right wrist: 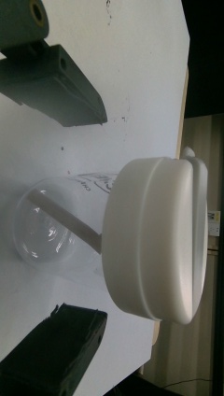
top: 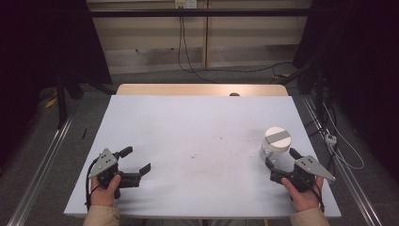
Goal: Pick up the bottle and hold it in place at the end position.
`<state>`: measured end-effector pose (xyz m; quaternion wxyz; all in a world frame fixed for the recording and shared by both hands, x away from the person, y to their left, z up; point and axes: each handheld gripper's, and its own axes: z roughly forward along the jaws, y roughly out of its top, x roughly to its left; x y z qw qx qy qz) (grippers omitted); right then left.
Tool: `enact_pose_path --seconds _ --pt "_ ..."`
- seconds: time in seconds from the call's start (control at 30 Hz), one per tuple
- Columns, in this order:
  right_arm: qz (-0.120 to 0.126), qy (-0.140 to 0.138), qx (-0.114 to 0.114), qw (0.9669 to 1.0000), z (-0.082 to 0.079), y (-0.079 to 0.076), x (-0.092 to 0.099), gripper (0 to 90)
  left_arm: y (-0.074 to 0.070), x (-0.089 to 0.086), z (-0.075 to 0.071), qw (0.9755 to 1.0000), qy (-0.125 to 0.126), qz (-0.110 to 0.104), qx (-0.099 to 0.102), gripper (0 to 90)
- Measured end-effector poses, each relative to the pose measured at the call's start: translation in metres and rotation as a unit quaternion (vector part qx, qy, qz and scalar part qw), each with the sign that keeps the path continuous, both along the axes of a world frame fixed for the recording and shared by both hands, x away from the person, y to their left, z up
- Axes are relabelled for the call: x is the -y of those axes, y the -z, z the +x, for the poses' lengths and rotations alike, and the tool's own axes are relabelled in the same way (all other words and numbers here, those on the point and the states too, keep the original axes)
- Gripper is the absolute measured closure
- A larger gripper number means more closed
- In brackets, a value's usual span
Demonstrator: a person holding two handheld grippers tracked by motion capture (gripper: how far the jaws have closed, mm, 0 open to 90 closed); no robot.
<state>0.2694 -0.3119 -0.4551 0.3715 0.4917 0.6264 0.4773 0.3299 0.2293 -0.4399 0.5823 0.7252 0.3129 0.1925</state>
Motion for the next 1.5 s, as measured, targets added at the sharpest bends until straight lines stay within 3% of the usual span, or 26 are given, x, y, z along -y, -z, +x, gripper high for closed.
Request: enact_pose_path --seconds 0.3,0.73,1.5 --pt "-0.002 0.017 -0.007 0.9998 0.017 0.002 0.003 5.7 0.001 0.002 0.000 1.0000 0.003 0.003 -0.001 3.3" --pt "0.005 0.018 -0.019 0.9996 0.040 0.003 -0.001 7.6 0.002 0.003 0.001 0.9999 0.009 0.007 -0.006 3.3" --pt "0.008 0.013 -0.029 0.9995 0.053 0.004 -0.004 17.0 0.002 0.004 0.002 0.9999 0.011 0.011 -0.006 3.3"
